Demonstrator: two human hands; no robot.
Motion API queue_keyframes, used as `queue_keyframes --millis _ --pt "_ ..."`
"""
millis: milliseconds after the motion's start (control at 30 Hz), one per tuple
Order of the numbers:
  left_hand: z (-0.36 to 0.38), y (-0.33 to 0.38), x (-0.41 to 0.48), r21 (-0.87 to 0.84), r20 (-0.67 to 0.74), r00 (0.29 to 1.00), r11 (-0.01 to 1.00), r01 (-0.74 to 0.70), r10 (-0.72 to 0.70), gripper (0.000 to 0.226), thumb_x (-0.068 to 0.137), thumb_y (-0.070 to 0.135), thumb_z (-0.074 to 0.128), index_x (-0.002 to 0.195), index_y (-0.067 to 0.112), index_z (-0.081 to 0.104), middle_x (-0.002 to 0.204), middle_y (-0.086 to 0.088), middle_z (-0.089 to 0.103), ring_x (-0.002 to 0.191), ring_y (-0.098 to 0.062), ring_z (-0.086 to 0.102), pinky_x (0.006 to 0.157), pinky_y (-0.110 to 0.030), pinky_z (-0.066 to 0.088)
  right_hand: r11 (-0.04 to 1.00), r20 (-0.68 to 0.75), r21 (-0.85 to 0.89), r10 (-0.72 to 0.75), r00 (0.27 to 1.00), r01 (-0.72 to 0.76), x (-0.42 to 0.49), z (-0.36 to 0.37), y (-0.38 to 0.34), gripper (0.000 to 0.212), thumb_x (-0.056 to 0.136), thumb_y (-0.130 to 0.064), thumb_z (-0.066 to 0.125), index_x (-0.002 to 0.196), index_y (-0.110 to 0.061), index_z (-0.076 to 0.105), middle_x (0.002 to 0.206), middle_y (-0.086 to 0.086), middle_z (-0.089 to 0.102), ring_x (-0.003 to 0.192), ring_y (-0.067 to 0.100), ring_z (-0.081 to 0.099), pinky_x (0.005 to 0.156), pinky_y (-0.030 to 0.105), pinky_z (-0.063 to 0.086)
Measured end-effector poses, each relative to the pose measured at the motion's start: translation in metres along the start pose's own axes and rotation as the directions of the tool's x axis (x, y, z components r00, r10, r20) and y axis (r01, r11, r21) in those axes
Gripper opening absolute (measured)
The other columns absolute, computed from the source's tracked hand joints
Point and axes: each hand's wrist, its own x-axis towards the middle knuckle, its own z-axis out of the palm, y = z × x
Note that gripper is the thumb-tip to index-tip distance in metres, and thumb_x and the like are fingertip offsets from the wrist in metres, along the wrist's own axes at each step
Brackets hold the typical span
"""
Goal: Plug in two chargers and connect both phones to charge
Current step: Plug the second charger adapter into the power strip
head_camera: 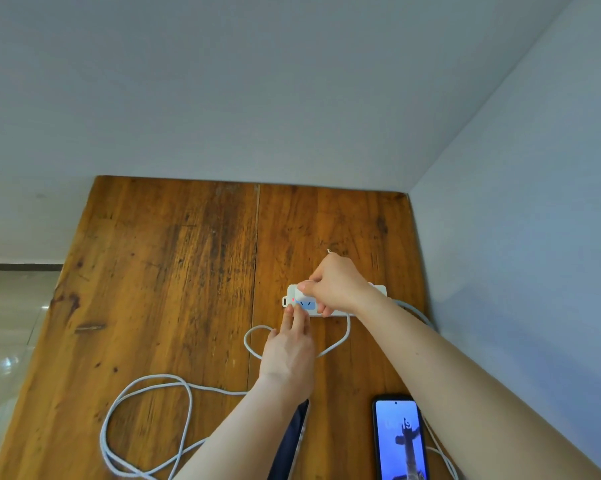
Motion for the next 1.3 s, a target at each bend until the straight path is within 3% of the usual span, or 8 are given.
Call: queue_keyframes --millis 400,500,600,767,967,1133,1233,1300 --pt "0.004 -0.003 -0.003 0.005 -0.016 1.0 1.0 -0.023 0.023 0.072 0.091 0.02 0.051 0.15 0.004 0.012 0.159 -0.019 -0.001 0.146 -0.034 -0.002 0.112 -0.045 0.028 1.0 -0.049 0.011 0.008 0.999 -0.007 -0.002 0.004 -0.002 0.025 0.088 -0.032 0.063 0.097 -0.009 0.067 0.075 0.007 0.065 0.05 0.013 0.062 0.045 0.014 0.046" --pt "0.004 -0.005 -0.005 -0.039 -0.04 0.999 0.999 -0.037 0.035 0.074 0.09 0.018 0.05 0.15 0.005 0.009 0.16 -0.017 -0.003 0.146 -0.032 -0.004 0.116 -0.044 0.024 0.999 -0.072 -0.043 -0.027 0.997 0.024 -0.003 0.012 -0.007 0.02 0.088 -0.028 0.063 0.088 -0.008 0.065 0.074 0.007 0.063 0.058 0.018 0.065 0.052 0.023 0.055" --pt "0.003 -0.008 -0.005 -0.069 -0.058 0.997 0.996 -0.049 0.045 0.076 0.088 0.016 0.05 0.15 0.005 0.008 0.16 -0.016 -0.003 0.146 -0.031 -0.005 0.115 -0.043 0.026 0.996 -0.115 -0.085 -0.051 0.992 0.041 -0.001 0.019 -0.013 0.021 0.087 -0.026 0.065 0.076 -0.009 0.059 0.066 0.005 0.058 0.063 0.02 0.063 0.053 0.026 0.052" --pt "0.007 -0.01 -0.006 -0.089 -0.069 0.997 0.995 -0.048 0.042 0.077 0.088 0.016 0.049 0.15 0.005 0.004 0.16 -0.015 -0.003 0.146 -0.03 -0.005 0.116 -0.043 0.023 1.0 -0.085 -0.008 -0.025 0.996 0.024 0.002 0.015 -0.008 0.023 0.087 -0.03 0.065 0.085 -0.007 0.066 0.075 0.006 0.063 0.061 0.018 0.062 0.058 0.026 0.056" --pt "0.015 -0.014 -0.006 -0.112 -0.057 0.997 0.992 -0.05 0.043 0.082 0.087 0.015 0.05 0.15 0.006 -0.002 0.16 -0.013 -0.009 0.146 -0.028 -0.01 0.116 -0.045 0.018 0.998 -0.086 -0.06 -0.029 0.996 0.024 0.001 0.017 -0.008 0.025 0.089 -0.032 0.061 0.08 -0.008 0.062 0.064 0.002 0.053 0.057 0.012 0.052 0.052 0.022 0.039" --pt "0.014 -0.02 -0.011 -0.186 -0.041 0.998 0.981 -0.049 0.042 0.086 0.086 0.013 0.05 0.15 0.011 -0.007 0.16 -0.007 -0.015 0.145 -0.022 -0.014 0.118 -0.044 0.01 0.958 -0.144 -0.284 -0.074 0.987 0.031 -0.008 0.02 -0.013 0.028 0.09 -0.038 0.057 0.089 -0.011 0.064 0.083 0.006 0.065 0.075 0.019 0.061 0.063 0.031 0.049" --pt "0.02 -0.027 -0.032 -0.258 -0.106 0.994 0.966 -0.006 -0.022 0.086 0.088 0.014 0.051 0.15 0.015 -0.008 0.159 -0.005 -0.016 0.145 -0.021 -0.015 0.117 -0.042 0.005 0.877 -0.287 -0.47 -0.258 0.922 0.1 -0.019 0.028 -0.015 0.032 0.09 -0.037 0.058 0.108 -0.012 0.065 0.112 0.006 0.061 0.102 0.022 0.053 0.083 0.035 0.047" --pt "0.026 -0.036 -0.052 -0.312 -0.182 0.98 0.95 0.02 -0.08 0.081 0.09 0.016 0.049 0.151 0.017 -0.004 0.16 -0.005 -0.011 0.145 -0.022 -0.013 0.116 -0.039 0.002 0.869 -0.346 -0.461 -0.365 0.864 0.182 -0.033 0.04 -0.02 0.029 0.091 -0.031 0.057 0.111 -0.012 0.065 0.115 0.006 0.059 0.107 0.022 0.048 0.088 0.037 0.043"
